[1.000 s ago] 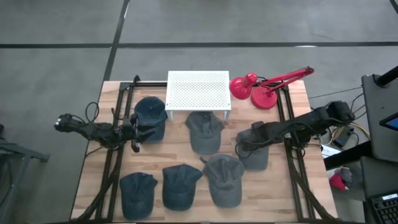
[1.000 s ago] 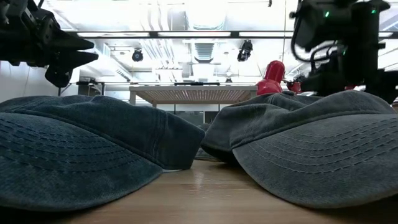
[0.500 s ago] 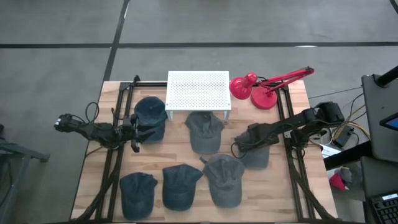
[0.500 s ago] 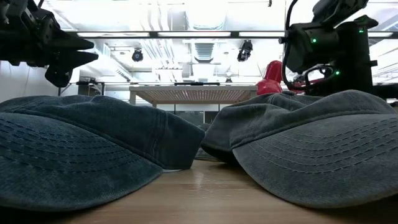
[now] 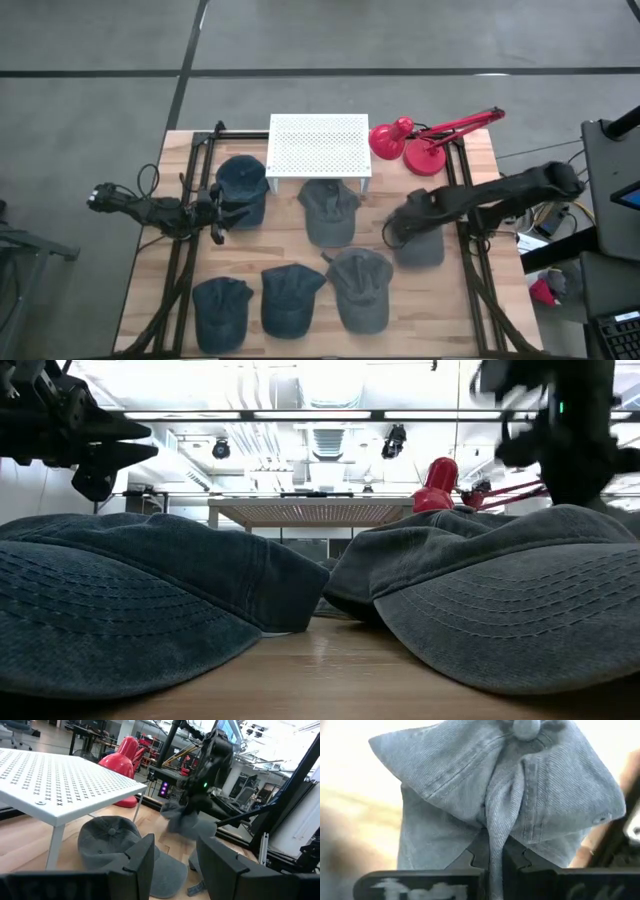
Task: Pick & Place hat
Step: Put the top right gray cap on the shelf
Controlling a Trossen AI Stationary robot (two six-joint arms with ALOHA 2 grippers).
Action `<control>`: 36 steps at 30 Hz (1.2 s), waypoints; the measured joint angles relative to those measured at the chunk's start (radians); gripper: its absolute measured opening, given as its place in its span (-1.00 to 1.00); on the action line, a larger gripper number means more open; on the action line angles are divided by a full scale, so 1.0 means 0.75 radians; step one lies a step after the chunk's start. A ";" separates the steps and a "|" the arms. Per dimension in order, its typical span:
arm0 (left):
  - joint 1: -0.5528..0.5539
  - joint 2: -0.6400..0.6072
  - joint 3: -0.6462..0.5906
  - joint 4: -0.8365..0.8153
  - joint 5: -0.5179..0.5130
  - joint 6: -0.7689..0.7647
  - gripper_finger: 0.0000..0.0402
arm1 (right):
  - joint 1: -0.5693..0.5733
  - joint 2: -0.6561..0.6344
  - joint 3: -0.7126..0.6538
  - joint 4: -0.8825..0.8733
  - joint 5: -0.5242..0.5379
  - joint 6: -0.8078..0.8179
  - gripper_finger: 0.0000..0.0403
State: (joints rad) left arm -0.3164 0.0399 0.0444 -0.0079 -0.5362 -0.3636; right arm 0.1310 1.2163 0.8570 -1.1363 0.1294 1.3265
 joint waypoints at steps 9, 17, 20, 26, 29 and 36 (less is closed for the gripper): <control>0.000 0.000 0.001 0.000 0.000 -0.146 -0.26 | -0.001 -0.264 0.287 0.114 0.149 -0.450 -0.95; 0.000 0.000 0.001 0.000 0.000 -0.189 -0.26 | -0.008 -0.273 0.500 0.616 0.320 -1.021 -0.96; 0.000 0.000 0.001 0.000 0.000 -0.190 -0.26 | -0.041 -0.216 0.572 0.737 0.403 -1.141 -0.96; -0.001 0.000 0.001 0.000 0.000 -0.190 -0.26 | -0.175 -0.024 0.764 0.761 0.605 -1.154 -0.95; 0.000 0.000 0.001 0.000 0.000 -0.190 -0.26 | -0.259 0.092 0.859 0.756 0.608 -1.121 -0.95; 0.000 0.000 0.001 -0.001 -0.001 -0.190 -0.26 | -0.420 0.351 1.071 0.637 0.599 -1.008 -0.94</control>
State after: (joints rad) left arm -0.3166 0.0399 0.0452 -0.0085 -0.5365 -0.5062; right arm -0.1837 1.4795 1.6603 -0.6583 0.5788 0.5705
